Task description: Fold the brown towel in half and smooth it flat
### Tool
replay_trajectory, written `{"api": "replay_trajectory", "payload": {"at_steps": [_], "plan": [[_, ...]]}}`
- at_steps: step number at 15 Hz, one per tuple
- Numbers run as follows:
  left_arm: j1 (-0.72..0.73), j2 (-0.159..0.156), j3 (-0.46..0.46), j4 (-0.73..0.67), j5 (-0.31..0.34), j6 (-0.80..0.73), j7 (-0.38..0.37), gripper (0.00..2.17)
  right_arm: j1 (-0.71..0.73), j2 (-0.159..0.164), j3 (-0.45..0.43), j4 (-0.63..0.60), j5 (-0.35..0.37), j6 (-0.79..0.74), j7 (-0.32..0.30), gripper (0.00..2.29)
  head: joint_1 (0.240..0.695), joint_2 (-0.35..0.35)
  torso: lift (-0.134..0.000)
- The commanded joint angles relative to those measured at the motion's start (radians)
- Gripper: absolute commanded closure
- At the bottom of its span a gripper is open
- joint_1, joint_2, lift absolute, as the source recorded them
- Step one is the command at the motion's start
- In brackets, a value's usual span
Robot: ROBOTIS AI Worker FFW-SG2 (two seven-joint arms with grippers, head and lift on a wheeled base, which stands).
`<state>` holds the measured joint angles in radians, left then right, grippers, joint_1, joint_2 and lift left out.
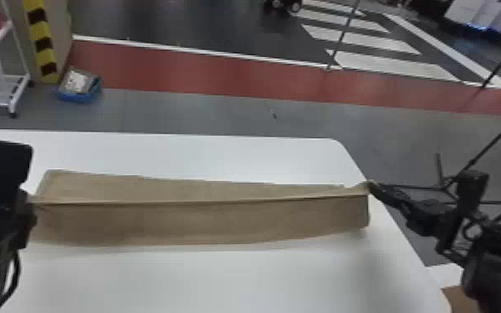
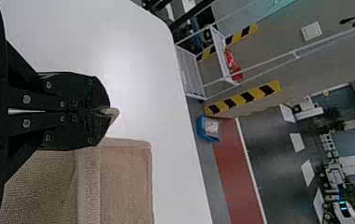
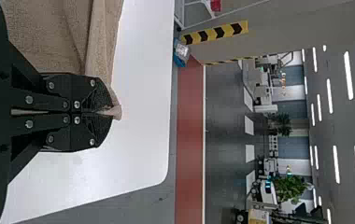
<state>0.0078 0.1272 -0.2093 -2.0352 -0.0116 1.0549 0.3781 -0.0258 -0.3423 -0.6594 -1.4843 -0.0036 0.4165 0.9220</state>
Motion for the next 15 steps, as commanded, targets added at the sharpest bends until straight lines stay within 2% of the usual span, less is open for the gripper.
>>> {"api": "replay_trajectory", "payload": {"at_steps": [1, 7, 13, 15], "plan": [[-0.081, -0.004, -0.009, 0.122, 0.005, -0.031, -0.002, 1.45, -0.034, -0.003, 0.041, 0.039, 0.025, 0.000, -0.012, 1.36, 0.695, -0.305, -0.116], [-0.137, -0.011, -0.022, 0.184, 0.005, -0.108, 0.013, 1.45, -0.100, -0.004, 0.081, 0.124, 0.043, -0.009, -0.045, 1.36, 0.695, -0.271, -0.116], [-0.118, -0.008, -0.027, 0.145, -0.004, -0.098, 0.053, 1.45, -0.103, -0.020, 0.046, 0.116, 0.017, 0.046, -0.045, 1.36, 0.695, -0.274, -0.116], [-0.112, -0.008, -0.029, 0.132, -0.011, -0.092, 0.053, 1.45, -0.097, -0.024, 0.032, 0.107, -0.018, 0.074, -0.040, 1.36, 0.695, -0.279, -0.116]]}}
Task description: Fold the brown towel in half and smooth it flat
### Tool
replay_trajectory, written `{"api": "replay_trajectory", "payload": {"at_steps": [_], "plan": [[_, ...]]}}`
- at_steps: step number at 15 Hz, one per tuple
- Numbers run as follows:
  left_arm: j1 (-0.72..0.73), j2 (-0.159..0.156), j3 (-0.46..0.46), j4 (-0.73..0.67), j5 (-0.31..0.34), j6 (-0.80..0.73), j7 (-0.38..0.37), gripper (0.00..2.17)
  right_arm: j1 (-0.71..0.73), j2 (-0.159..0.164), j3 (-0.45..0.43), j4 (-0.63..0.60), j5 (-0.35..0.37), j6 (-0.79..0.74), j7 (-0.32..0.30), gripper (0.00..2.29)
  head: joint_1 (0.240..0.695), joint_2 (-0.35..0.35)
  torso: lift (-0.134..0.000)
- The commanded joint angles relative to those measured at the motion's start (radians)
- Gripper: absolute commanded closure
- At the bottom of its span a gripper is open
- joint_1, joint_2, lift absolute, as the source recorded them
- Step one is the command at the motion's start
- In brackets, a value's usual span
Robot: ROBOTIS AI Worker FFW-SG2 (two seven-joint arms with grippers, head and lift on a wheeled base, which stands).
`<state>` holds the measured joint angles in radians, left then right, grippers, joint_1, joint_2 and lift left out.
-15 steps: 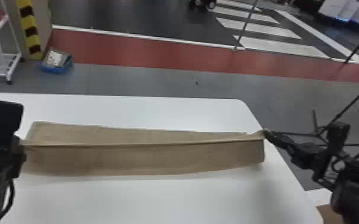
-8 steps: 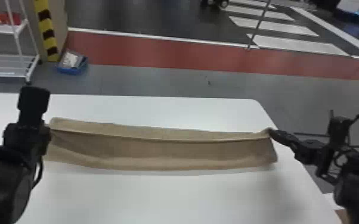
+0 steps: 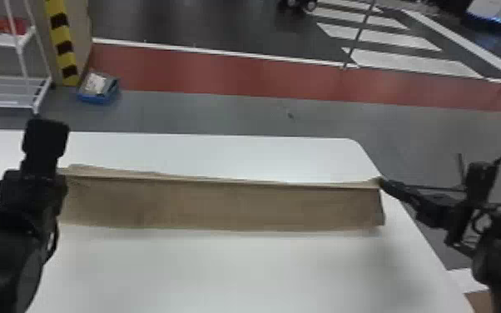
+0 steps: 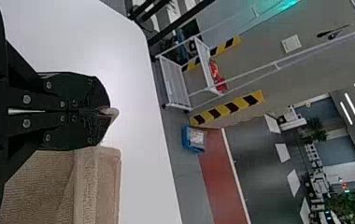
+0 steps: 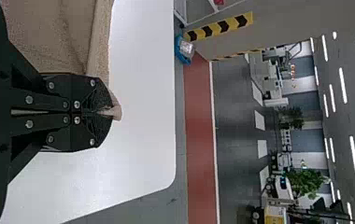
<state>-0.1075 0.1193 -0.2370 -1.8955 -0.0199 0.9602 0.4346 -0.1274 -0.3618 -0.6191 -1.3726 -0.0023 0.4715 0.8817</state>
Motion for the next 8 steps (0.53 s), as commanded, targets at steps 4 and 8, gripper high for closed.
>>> {"api": "replay_trajectory", "payload": {"at_steps": [4, 8], "plan": [[-0.041, -0.003, -0.019, 0.059, 0.000, 0.002, -0.022, 1.31, -0.001, -0.011, 0.019, 0.001, 0.007, 0.019, -0.015, 1.11, 0.695, -0.289, -0.116], [-0.170, -0.035, -0.087, 0.294, -0.005, -0.126, -0.050, 0.42, -0.060, -0.013, 0.078, 0.092, 0.028, -0.027, -0.099, 0.38, 0.695, -0.295, -0.116]]}}
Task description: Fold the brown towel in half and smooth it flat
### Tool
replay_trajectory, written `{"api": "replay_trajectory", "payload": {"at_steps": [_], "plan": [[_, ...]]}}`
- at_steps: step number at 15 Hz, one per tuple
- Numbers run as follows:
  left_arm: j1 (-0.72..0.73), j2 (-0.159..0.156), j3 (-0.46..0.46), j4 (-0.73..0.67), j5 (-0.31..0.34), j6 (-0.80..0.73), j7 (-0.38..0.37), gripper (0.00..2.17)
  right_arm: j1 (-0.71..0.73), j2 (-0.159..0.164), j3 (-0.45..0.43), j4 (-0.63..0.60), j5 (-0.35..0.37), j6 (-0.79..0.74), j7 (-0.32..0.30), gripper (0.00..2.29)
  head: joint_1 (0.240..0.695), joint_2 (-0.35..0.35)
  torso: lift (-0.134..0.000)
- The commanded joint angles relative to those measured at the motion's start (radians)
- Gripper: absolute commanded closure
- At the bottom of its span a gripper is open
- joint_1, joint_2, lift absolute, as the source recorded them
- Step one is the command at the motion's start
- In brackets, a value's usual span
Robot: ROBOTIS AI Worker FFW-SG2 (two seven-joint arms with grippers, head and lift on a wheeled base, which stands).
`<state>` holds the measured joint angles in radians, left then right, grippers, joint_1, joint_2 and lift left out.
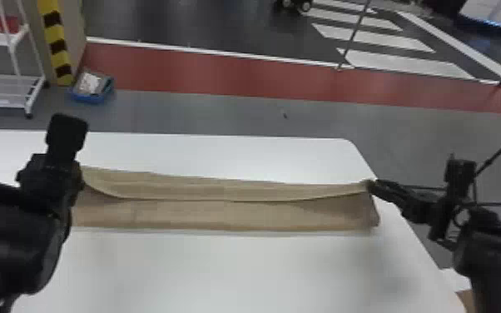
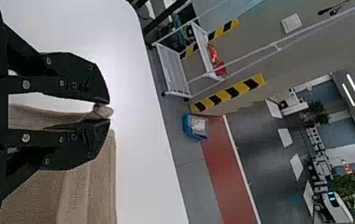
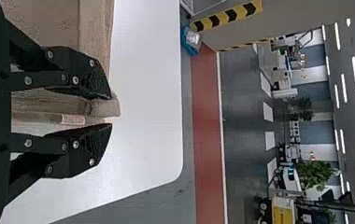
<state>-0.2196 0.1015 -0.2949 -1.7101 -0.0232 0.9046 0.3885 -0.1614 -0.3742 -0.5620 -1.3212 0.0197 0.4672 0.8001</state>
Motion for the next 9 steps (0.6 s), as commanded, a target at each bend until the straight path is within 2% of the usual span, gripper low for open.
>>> {"api": "replay_trajectory", "payload": {"at_steps": [1, 3, 4, 7, 9], "plan": [[-0.109, -0.034, -0.052, 0.216, -0.009, -0.160, -0.013, 0.16, -0.040, 0.000, 0.040, 0.071, 0.005, -0.057, -0.052, 0.14, 0.695, -0.300, -0.116], [-0.159, -0.054, -0.059, 0.340, -0.044, -0.267, -0.005, 0.14, -0.083, 0.000, 0.082, 0.137, 0.002, -0.137, -0.096, 0.12, 0.695, -0.310, -0.116], [-0.162, -0.054, -0.050, 0.362, -0.061, -0.276, 0.001, 0.15, -0.099, 0.000, 0.105, 0.163, -0.003, -0.176, -0.102, 0.12, 0.695, -0.311, -0.116], [-0.159, -0.042, -0.015, 0.415, -0.098, -0.347, 0.066, 0.15, -0.095, -0.009, 0.096, 0.178, -0.015, -0.229, -0.127, 0.12, 0.691, -0.278, -0.116], [-0.119, -0.037, 0.048, 0.399, -0.098, -0.390, 0.053, 0.15, -0.076, -0.028, 0.085, 0.178, -0.032, -0.222, -0.125, 0.12, 0.688, -0.263, -0.116]]}}
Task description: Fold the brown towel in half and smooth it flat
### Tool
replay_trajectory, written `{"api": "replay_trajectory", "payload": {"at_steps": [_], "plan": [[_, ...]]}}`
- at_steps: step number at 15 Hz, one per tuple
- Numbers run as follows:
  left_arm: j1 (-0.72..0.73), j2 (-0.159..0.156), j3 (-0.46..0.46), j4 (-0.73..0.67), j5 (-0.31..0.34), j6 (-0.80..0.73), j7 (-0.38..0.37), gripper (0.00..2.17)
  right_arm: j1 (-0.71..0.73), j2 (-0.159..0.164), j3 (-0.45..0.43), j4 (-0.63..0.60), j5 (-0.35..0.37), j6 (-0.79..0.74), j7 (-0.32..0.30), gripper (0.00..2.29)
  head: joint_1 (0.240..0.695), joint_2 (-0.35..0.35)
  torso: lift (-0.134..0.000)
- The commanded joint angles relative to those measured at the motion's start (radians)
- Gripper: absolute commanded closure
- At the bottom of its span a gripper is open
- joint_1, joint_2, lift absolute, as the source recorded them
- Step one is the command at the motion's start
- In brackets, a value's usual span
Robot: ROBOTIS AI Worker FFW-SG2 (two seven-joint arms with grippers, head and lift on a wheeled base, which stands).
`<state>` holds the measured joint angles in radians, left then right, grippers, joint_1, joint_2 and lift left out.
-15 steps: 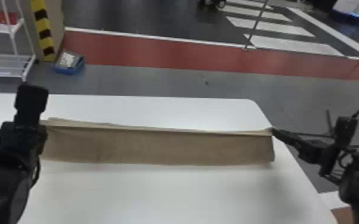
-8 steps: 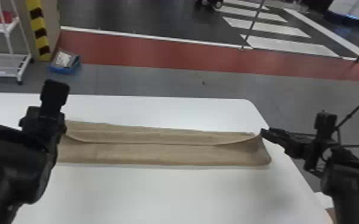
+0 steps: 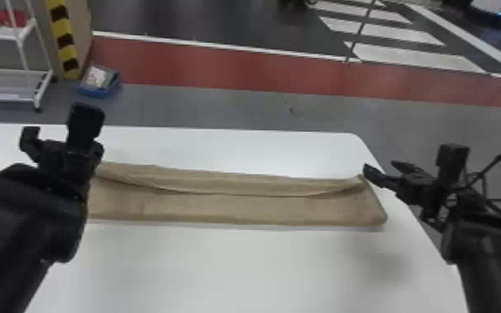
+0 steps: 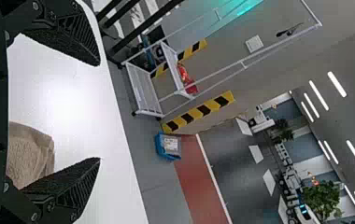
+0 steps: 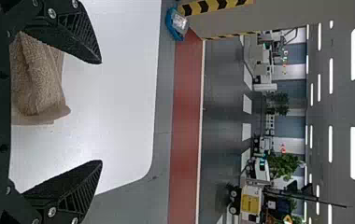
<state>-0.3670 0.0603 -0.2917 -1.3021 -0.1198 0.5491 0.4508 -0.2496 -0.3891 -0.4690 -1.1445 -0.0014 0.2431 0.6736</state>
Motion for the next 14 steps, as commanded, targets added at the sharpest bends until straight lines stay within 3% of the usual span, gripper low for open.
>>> {"api": "replay_trajectory", "payload": {"at_steps": [1, 2, 5, 8, 12, 14], "plan": [[0.060, 0.010, 0.091, -0.045, 0.012, -0.056, -0.040, 0.15, 0.021, -0.019, -0.013, 0.000, -0.011, 0.017, 0.009, 0.12, 0.689, -0.258, -0.116], [0.094, 0.016, 0.129, -0.083, 0.039, -0.056, -0.077, 0.15, 0.033, -0.022, -0.016, -0.004, -0.011, 0.042, 0.020, 0.14, 0.694, -0.255, -0.116], [0.181, 0.075, 0.209, -0.197, 0.163, -0.016, -0.261, 0.15, 0.082, -0.034, -0.022, -0.006, -0.011, 0.069, 0.037, 0.22, 0.695, -0.248, -0.116], [0.235, 0.084, 0.286, -0.260, 0.241, 0.042, -0.414, 0.15, 0.110, -0.033, -0.026, -0.009, -0.017, 0.091, 0.066, 0.32, 0.695, -0.248, -0.116], [0.250, 0.087, 0.309, -0.313, 0.284, 0.177, -0.506, 0.14, 0.127, -0.034, -0.026, -0.023, -0.020, 0.161, 0.078, 0.32, 0.695, -0.258, -0.116], [0.261, 0.087, 0.306, -0.339, 0.286, 0.236, -0.509, 0.14, 0.139, -0.033, -0.028, -0.054, -0.015, 0.189, 0.081, 0.42, 0.695, -0.269, -0.116]]}}
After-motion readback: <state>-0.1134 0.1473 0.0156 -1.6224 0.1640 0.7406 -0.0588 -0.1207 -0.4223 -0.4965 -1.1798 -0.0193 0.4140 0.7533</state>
